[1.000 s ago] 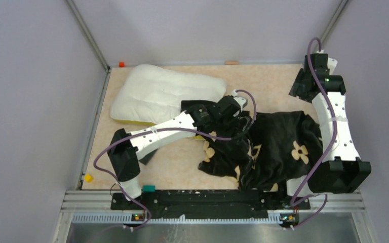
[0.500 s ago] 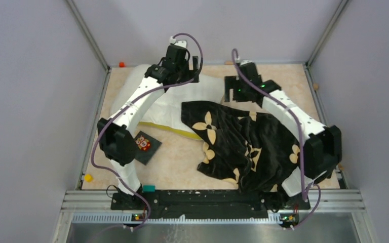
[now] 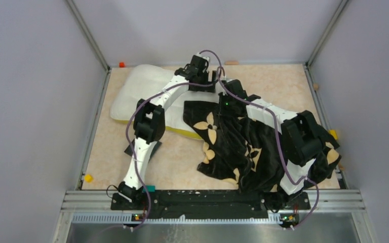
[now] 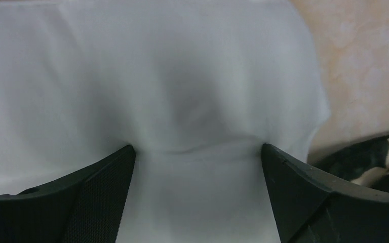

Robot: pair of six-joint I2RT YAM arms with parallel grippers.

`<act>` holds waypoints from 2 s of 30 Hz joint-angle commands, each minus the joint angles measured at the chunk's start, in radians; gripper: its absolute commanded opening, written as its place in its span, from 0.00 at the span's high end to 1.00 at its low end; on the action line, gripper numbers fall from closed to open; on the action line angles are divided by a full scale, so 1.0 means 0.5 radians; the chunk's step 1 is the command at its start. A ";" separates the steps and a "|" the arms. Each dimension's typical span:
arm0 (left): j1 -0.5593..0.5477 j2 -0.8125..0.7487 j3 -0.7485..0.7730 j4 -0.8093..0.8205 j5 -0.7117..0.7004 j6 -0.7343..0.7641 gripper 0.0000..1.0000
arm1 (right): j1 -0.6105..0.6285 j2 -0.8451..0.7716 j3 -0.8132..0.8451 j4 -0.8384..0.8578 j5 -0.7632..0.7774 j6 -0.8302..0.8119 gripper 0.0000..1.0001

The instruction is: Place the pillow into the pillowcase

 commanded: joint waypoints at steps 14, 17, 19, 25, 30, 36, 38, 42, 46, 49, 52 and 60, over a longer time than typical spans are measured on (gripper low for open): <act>0.231 -0.157 -0.199 0.220 -0.269 -0.018 1.00 | -0.412 0.146 0.372 -0.197 0.284 0.254 1.00; 0.293 -0.389 -0.382 0.266 -0.232 -0.025 1.00 | -0.414 0.406 0.749 -0.307 0.342 0.210 1.00; 0.317 -0.535 -0.514 0.293 -0.179 -0.050 1.00 | -0.411 0.633 1.035 -0.397 0.378 0.184 1.00; 0.331 -0.876 -0.715 0.310 -0.059 -0.059 1.00 | -0.416 1.250 2.085 -0.782 0.387 0.095 1.00; 0.330 -0.925 -0.625 0.292 0.095 -0.032 1.00 | -0.380 1.238 2.369 -1.021 0.360 0.003 0.38; 0.316 -0.961 -0.573 0.340 0.370 -0.147 1.00 | -0.291 0.599 1.538 -0.894 0.442 -0.004 0.32; 0.280 -0.967 -0.538 0.345 0.386 -0.161 1.00 | -0.226 0.370 1.232 -0.835 0.519 -0.015 0.32; 0.214 -0.926 -0.466 0.352 0.453 -0.225 1.00 | -0.179 0.118 0.726 -0.697 0.555 0.008 0.38; 0.162 -0.861 -0.406 0.323 0.414 -0.261 1.00 | -0.180 0.150 0.595 -0.642 0.568 0.009 0.46; 0.151 -0.829 -0.448 0.365 0.466 -0.321 1.00 | -0.178 0.247 0.598 -0.599 0.535 -0.018 0.47; 0.118 -0.786 -0.457 0.397 0.499 -0.343 1.00 | -0.189 0.367 0.674 -0.604 0.548 -0.033 0.47; 0.089 -0.711 -0.486 0.410 0.523 -0.347 1.00 | -0.331 0.375 0.578 -0.543 0.541 -0.008 0.62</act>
